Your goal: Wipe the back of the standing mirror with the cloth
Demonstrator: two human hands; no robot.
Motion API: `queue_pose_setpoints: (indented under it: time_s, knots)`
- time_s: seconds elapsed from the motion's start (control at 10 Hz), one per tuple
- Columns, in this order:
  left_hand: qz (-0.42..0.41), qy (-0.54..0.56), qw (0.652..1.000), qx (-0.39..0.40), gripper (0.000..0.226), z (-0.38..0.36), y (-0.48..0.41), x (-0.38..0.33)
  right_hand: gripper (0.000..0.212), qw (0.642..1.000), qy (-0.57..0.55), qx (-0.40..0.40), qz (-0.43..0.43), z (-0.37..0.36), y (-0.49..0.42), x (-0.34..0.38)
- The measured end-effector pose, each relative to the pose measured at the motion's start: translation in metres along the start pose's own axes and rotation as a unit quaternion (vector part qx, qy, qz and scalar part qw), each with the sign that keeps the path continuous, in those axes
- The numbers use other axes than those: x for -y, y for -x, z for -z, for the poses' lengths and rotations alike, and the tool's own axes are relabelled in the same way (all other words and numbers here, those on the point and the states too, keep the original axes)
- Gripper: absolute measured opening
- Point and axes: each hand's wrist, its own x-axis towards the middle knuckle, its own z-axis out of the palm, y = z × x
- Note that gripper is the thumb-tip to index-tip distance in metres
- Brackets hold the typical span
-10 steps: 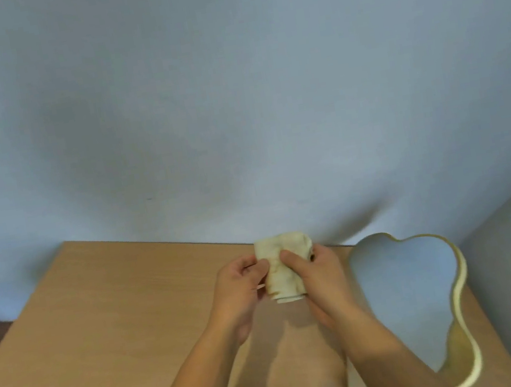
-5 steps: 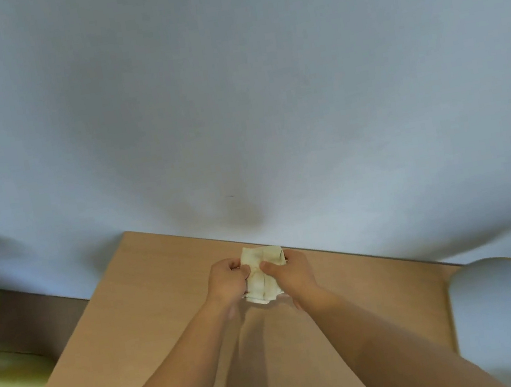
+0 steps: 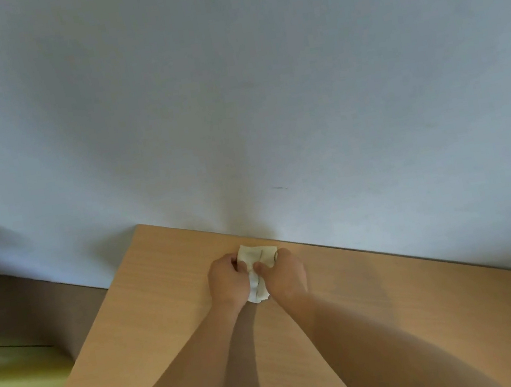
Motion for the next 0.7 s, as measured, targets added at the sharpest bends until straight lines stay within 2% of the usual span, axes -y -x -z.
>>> queue_pose_setpoints:
  time_s: [0.3, 0.5, 0.6, 0.7]
  knots:
    - [-0.04, -0.009, 0.997, -0.059, 0.02, -0.008, 0.006, 0.011, 0.043, 0.999, 0.019, -0.022, -0.025, 0.004, -0.005, -0.01]
    - [-0.035, -0.041, 0.997, -0.05, 0.023, -0.002, 0.008, 0.004, 0.062, 1.0, 0.013, 0.004, -0.011, 0.015, 0.003, -0.01]
    - [-0.051, -0.054, 0.995, -0.073, 0.03, 0.009, 0.023, -0.005, 0.065, 0.998, 0.036, -0.007, 0.045, 0.033, 0.018, -0.014]
    - [-0.117, -0.076, 0.984, -0.108, 0.043, 0.023, 0.056, -0.027, 0.065, 0.986, 0.077, -0.05, 0.136, 0.064, 0.047, -0.014]
